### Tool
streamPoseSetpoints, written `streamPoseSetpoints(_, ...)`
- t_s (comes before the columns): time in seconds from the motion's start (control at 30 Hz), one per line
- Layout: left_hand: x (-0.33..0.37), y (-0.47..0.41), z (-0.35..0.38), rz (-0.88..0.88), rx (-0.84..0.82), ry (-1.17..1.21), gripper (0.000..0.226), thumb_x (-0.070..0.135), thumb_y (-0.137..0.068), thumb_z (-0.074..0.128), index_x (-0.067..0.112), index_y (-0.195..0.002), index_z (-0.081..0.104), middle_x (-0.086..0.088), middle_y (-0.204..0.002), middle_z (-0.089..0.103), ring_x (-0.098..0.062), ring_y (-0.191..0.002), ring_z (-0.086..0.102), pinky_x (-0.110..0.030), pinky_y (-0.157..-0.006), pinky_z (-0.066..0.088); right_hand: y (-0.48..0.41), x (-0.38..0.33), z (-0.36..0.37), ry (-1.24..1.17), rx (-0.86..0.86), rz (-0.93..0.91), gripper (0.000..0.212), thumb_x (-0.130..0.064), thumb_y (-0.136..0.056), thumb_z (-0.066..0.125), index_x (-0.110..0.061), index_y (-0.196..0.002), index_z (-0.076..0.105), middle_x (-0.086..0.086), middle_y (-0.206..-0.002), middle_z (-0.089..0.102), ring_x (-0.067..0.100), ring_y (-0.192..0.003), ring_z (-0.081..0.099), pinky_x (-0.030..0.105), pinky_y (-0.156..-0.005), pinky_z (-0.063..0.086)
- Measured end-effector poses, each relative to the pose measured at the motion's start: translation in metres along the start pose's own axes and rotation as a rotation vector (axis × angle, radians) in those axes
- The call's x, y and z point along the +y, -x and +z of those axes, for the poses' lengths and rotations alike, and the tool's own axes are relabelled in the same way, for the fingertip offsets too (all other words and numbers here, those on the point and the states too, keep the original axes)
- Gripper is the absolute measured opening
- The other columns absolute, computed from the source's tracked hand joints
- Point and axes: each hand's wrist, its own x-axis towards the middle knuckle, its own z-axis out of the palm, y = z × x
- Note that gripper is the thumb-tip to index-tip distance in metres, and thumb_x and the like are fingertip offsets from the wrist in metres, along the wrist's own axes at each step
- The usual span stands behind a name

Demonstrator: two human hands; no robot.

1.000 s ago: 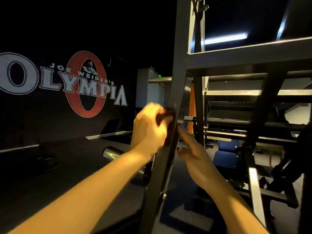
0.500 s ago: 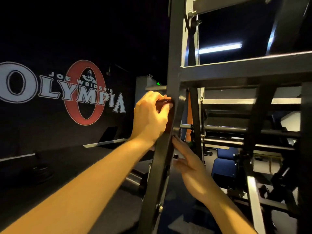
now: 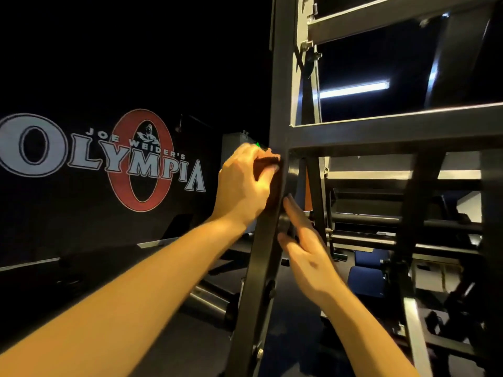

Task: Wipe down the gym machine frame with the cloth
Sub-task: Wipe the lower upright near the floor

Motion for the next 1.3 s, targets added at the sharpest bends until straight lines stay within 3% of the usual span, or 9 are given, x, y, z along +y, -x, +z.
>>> streamPoseSetpoints(0.13,-0.009,0.076,-0.012,0.015,-0.18,0.029,0.01,0.013,-0.094,0.071,0.018,-0.101,0.066,0.008,-0.102,0.064,-0.008,-0.099,0.064,-0.029,-0.09,0.056,-0.004,0.004,-0.01,-0.121,-0.092,0.025,0.022,0.002,-0.09,0.067,-0.004,-0.11,0.06,0.013,-0.103,0.069,-0.001,-0.088,0.071,0.016,-0.079,0.055)
streamPoseSetpoints(0.2,-0.014,0.079,-0.011,0.062,-0.197,-0.018,0.009,0.013,-0.093,0.073,0.015,-0.101,0.068,0.005,-0.101,0.066,-0.009,-0.096,0.065,-0.035,-0.087,0.058,-0.001,0.001,-0.016,-0.058,-0.118,0.04,0.042,-0.019,-0.085,0.077,-0.014,-0.122,0.057,-0.006,-0.115,0.072,-0.007,-0.104,0.066,0.02,-0.092,0.052)
streamPoseSetpoints(0.33,-0.003,0.009,-0.001,0.146,-0.091,-0.042,0.013,0.015,-0.096,0.069,0.01,-0.108,0.071,-0.001,-0.106,0.066,-0.01,-0.098,0.062,-0.027,-0.092,0.054,-0.001,-0.003,-0.017,0.049,-0.138,0.052,0.054,0.009,-0.098,0.053,-0.032,-0.133,0.049,-0.019,-0.134,0.056,-0.014,-0.122,0.051,0.02,-0.11,0.042)
streamPoseSetpoints(0.6,0.006,-0.056,0.014,0.048,0.144,0.076,0.019,0.021,-0.095,0.072,0.01,-0.11,0.067,0.0,-0.108,0.067,-0.008,-0.098,0.06,-0.007,-0.087,0.046,-0.006,-0.007,-0.018,-0.048,-0.099,0.091,0.068,-0.043,-0.066,0.08,-0.023,-0.125,0.053,-0.019,-0.11,0.065,-0.014,-0.098,0.063,0.012,-0.082,0.049)
streamPoseSetpoints(0.73,-0.004,0.02,0.002,0.044,-0.042,0.135,0.017,0.019,-0.095,0.072,0.012,-0.11,0.068,0.001,-0.109,0.067,-0.008,-0.101,0.062,-0.012,-0.092,0.048,-0.001,-0.017,-0.019,0.088,-0.081,0.139,0.024,-0.019,-0.089,0.063,-0.024,-0.112,0.063,-0.015,-0.1,0.073,0.003,-0.105,0.067,0.015,-0.083,0.051)
streamPoseSetpoints(0.83,-0.018,0.063,-0.016,-0.124,-0.216,0.169,0.013,0.022,-0.092,0.075,0.019,-0.104,0.071,0.009,-0.103,0.068,-0.007,-0.097,0.065,-0.019,-0.09,0.053,0.012,-0.031,-0.018,0.159,-0.024,0.131,0.037,0.003,-0.1,0.053,-0.031,-0.11,0.063,-0.012,-0.104,0.073,0.005,-0.107,0.068,0.02,-0.09,0.054)
streamPoseSetpoints(0.97,-0.011,0.067,-0.032,-0.364,-0.259,0.478,0.01,0.022,-0.087,0.08,0.022,-0.096,0.075,0.009,-0.087,0.076,-0.005,-0.085,0.072,-0.02,-0.075,0.058,0.031,-0.051,-0.016,0.106,0.072,0.175,0.012,-0.021,-0.098,0.061,-0.019,-0.102,0.072,0.001,-0.094,0.079,0.022,-0.096,0.075,0.037,-0.086,0.062)
streamPoseSetpoints(1.07,0.009,0.065,-0.031,-0.503,-0.332,0.758,0.012,0.019,-0.084,0.081,0.018,-0.094,0.074,0.003,-0.084,0.077,-0.009,-0.079,0.075,-0.019,-0.067,0.058,0.046,-0.071,-0.015,0.1,0.095,0.224,0.039,-0.041,-0.089,0.062,-0.008,-0.107,0.073,0.008,-0.096,0.078,0.024,-0.091,0.076,0.036,-0.08,0.063)
streamPoseSetpoints(1.3,0.036,0.066,0.0,-0.66,-0.704,1.08,0.017,0.022,-0.079,0.082,0.018,-0.093,0.075,0.004,-0.082,0.078,-0.008,-0.076,0.076,-0.015,-0.058,0.054,0.081,-0.095,-0.051,0.261,0.28,0.363,0.026,-0.012,-0.089,0.072,-0.008,-0.115,0.07,0.007,-0.101,0.078,0.024,-0.095,0.076,0.034,-0.077,0.062)
